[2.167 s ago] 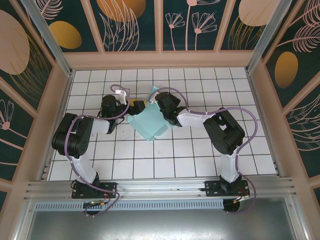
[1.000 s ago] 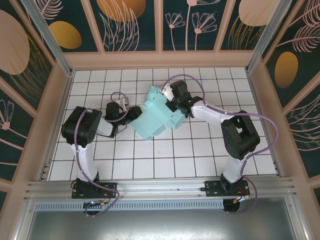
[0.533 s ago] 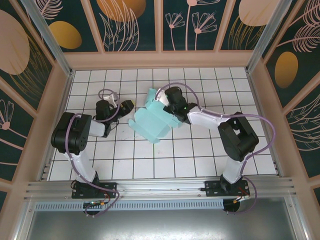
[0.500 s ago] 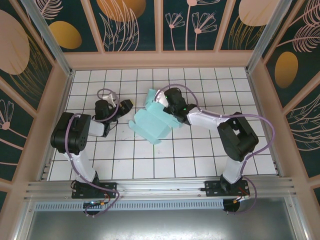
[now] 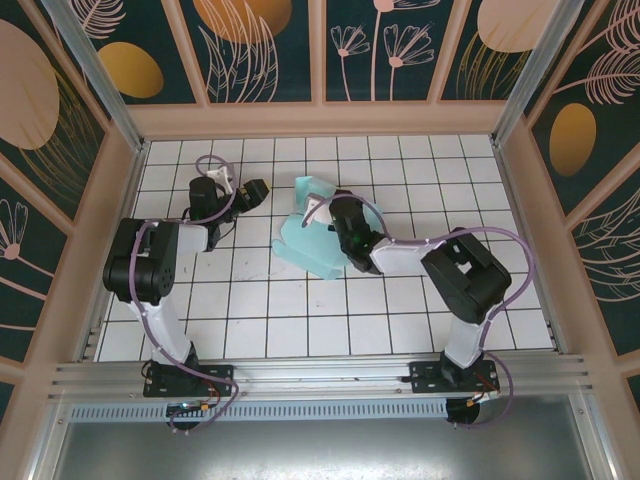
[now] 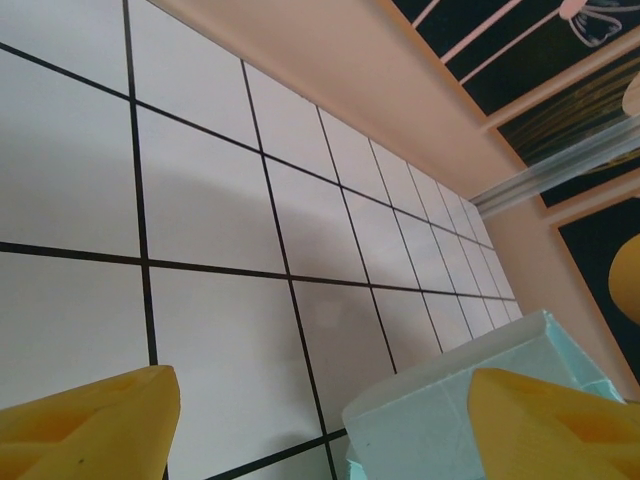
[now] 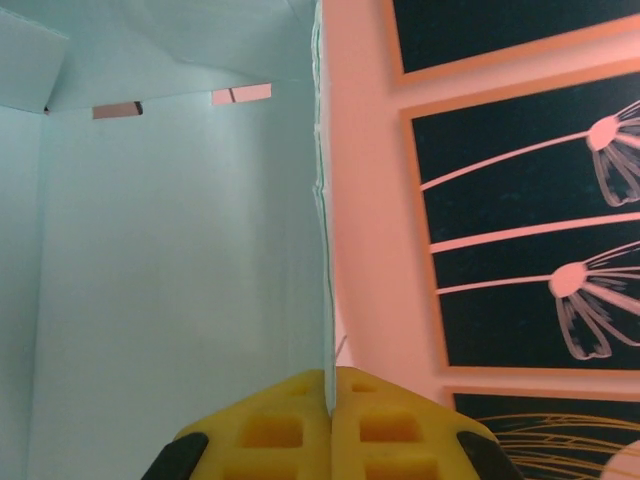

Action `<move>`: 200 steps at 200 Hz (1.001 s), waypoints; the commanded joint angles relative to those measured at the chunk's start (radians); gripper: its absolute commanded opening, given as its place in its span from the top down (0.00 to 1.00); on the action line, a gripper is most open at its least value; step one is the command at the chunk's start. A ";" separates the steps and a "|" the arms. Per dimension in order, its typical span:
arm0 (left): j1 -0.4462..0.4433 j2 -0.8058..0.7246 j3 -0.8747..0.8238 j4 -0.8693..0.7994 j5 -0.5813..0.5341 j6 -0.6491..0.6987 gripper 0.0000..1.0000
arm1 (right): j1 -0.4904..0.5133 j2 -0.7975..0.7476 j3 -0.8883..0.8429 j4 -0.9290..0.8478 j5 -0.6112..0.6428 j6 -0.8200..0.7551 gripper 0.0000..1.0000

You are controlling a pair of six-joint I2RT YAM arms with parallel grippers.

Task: Fold the paper box

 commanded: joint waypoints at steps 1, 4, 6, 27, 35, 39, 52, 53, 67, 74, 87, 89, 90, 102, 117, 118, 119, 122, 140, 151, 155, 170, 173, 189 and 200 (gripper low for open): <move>0.003 0.037 0.031 -0.032 0.044 0.067 0.24 | 0.010 0.025 -0.028 0.219 0.033 -0.118 1.00; 0.002 0.039 0.032 -0.032 0.044 0.070 0.24 | 0.010 0.027 -0.029 0.224 0.033 -0.121 1.00; 0.003 0.041 0.032 -0.032 0.043 0.073 0.24 | 0.010 0.027 -0.031 0.229 0.033 -0.124 1.00; 0.002 0.054 0.038 -0.036 0.053 0.105 0.24 | 0.012 0.059 -0.061 0.340 0.044 -0.193 1.00; 0.002 0.058 0.038 -0.033 0.056 0.114 0.24 | 0.012 0.074 -0.074 0.384 0.046 -0.221 1.00; 0.002 0.061 0.038 -0.033 0.058 0.118 0.24 | 0.012 0.081 -0.078 0.395 0.048 -0.231 1.00; 0.002 0.067 0.046 -0.041 0.057 0.128 0.24 | 0.010 0.099 -0.089 0.435 0.047 -0.247 1.00; 0.002 0.068 0.048 -0.042 0.058 0.129 0.25 | 0.010 0.101 -0.090 0.436 0.046 -0.248 1.00; 0.002 0.076 0.056 -0.044 0.066 0.134 0.25 | 0.008 0.118 -0.097 0.446 0.042 -0.261 1.00; 0.002 0.082 0.062 -0.049 0.070 0.135 0.25 | 0.006 0.127 -0.101 0.459 0.039 -0.269 1.00; 0.002 0.091 0.073 -0.054 0.078 0.139 0.25 | 0.000 0.144 -0.108 0.491 0.036 -0.284 1.00; 0.002 0.092 0.075 -0.055 0.079 0.140 0.25 | 0.000 0.147 -0.109 0.495 0.036 -0.285 1.00; 0.002 0.092 0.076 -0.055 0.080 0.140 0.25 | 0.000 0.148 -0.110 0.497 0.036 -0.287 1.00; 0.002 0.099 0.085 -0.064 0.087 0.147 0.25 | -0.007 0.159 -0.113 0.521 0.040 -0.291 1.00; -0.002 0.101 0.098 -0.077 0.098 0.159 0.25 | -0.015 0.165 -0.114 0.522 0.043 -0.281 1.00; -0.002 0.101 0.099 -0.079 0.099 0.159 0.25 | -0.016 0.166 -0.114 0.522 0.043 -0.280 1.00; -0.002 0.101 0.099 -0.080 0.099 0.160 0.25 | -0.016 0.166 -0.114 0.522 0.044 -0.279 1.00; -0.003 0.100 0.101 -0.084 0.101 0.163 0.25 | -0.018 0.165 -0.115 0.522 0.043 -0.277 1.00; -0.016 0.095 0.104 -0.111 0.099 0.190 0.25 | -0.025 0.159 -0.124 0.522 0.042 -0.271 1.00; -0.025 0.093 0.105 -0.122 0.095 0.199 0.24 | -0.028 0.158 -0.130 0.520 0.039 -0.265 1.00; -0.028 0.093 0.104 -0.123 0.096 0.199 0.24 | -0.028 0.158 -0.133 0.520 0.037 -0.265 1.00; -0.040 0.098 0.141 -0.127 0.105 0.211 0.25 | -0.031 0.163 -0.149 0.535 0.030 -0.264 1.00; -0.044 0.099 0.145 -0.129 0.108 0.218 0.25 | -0.031 0.165 -0.152 0.540 0.029 -0.263 1.00; -0.060 0.105 0.170 -0.153 0.134 0.278 0.27 | -0.034 0.164 -0.162 0.548 0.028 -0.246 1.00; -0.066 0.113 0.191 -0.170 0.149 0.338 0.29 | -0.036 0.156 -0.166 0.543 0.025 -0.227 1.00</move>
